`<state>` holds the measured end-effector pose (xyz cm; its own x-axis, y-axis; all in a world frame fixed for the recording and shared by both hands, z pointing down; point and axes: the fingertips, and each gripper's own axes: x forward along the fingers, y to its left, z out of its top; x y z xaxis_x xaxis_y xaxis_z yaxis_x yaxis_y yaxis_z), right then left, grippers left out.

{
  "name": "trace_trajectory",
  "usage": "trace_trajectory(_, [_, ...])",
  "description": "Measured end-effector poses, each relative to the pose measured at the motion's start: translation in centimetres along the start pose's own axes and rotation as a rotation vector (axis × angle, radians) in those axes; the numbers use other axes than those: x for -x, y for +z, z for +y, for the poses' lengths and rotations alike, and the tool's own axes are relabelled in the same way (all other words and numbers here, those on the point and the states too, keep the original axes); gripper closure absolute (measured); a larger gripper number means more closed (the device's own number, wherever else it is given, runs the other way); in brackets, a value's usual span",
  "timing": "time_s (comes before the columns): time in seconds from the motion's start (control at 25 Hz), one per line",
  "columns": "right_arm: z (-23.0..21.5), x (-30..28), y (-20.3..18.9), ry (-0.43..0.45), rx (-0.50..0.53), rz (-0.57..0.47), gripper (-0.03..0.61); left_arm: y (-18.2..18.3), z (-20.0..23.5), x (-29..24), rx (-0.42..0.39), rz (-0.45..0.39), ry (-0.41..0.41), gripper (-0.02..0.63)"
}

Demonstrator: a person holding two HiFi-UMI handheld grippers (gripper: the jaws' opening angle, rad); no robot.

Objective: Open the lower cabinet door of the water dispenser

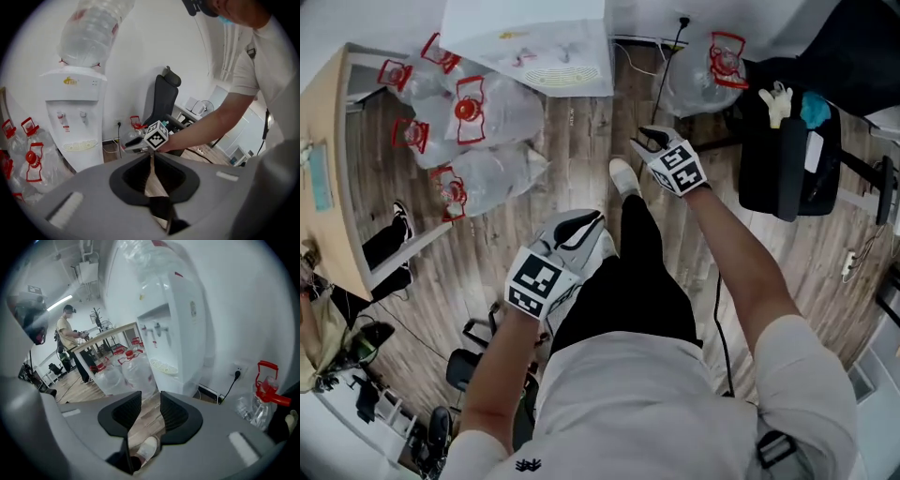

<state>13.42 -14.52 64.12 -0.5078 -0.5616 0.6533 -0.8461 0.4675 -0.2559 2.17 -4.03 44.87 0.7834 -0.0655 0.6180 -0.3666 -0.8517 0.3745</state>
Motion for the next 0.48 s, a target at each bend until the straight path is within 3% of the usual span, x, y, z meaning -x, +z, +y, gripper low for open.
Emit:
trace_trajectory(0.24, [-6.7,-8.0,-1.2,0.021,0.065,0.061,0.465,2.7,4.6,-7.9,-0.046,-0.010,-0.022,0.555])
trace_trajectory(0.48, [-11.2,-14.3,-1.8,0.027,0.112,0.106,0.446,2.6,7.8,-12.4,-0.063,0.006,-0.047,0.555])
